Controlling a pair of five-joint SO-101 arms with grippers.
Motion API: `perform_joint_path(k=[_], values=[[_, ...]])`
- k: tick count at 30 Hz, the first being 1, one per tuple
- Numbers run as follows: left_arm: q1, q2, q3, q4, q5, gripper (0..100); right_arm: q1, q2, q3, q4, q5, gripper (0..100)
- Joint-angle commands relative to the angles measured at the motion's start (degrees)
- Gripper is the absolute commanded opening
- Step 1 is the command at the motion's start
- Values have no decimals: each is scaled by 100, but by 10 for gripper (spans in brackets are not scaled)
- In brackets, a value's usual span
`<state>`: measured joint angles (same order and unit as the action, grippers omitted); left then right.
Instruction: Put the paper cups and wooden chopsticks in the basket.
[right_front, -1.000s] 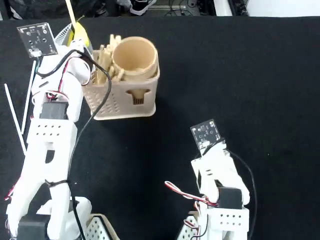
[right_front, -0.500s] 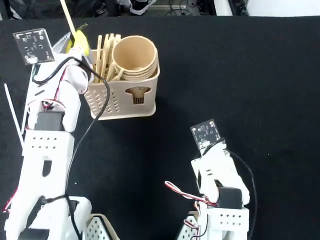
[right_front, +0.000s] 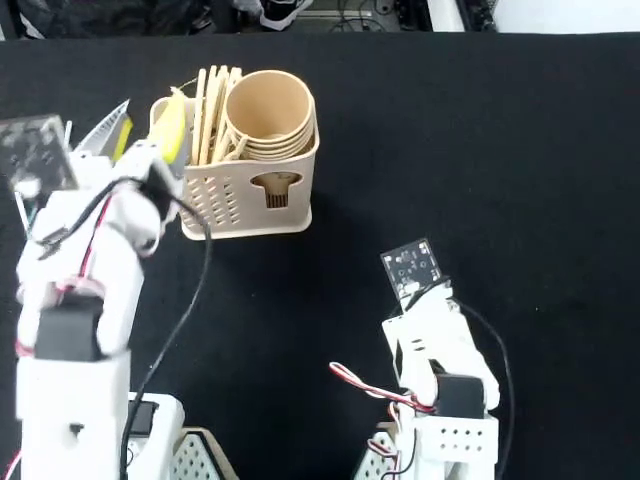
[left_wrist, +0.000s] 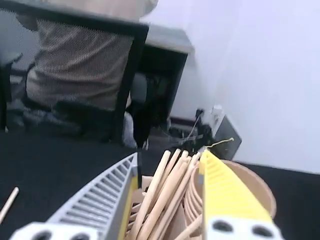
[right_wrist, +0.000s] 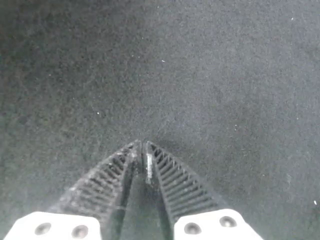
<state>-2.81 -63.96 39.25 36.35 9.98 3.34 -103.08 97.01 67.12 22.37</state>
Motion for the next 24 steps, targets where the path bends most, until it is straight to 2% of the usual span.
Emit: perform_joint_path(k=[1,10,14,17,20,24], values=[[-154,-501,-31,378,-316,201,-70,-382,-48,26,18,13],[-2000,-255,259,501,-308,200,-70,-382,-48,35,18,13],[-3257,475,426,501,-308,202,-70,-382,-48,35,18,13],[-3943,1582,303,484,-686,203,-70,-382,-48,35,18,13],[-4145,3086,-189,615,-1292,203,-70,-382,-48,35,18,13],[-4242,5240,-1578,1363,-1969,203,-70,-382,-48,35,18,13]])
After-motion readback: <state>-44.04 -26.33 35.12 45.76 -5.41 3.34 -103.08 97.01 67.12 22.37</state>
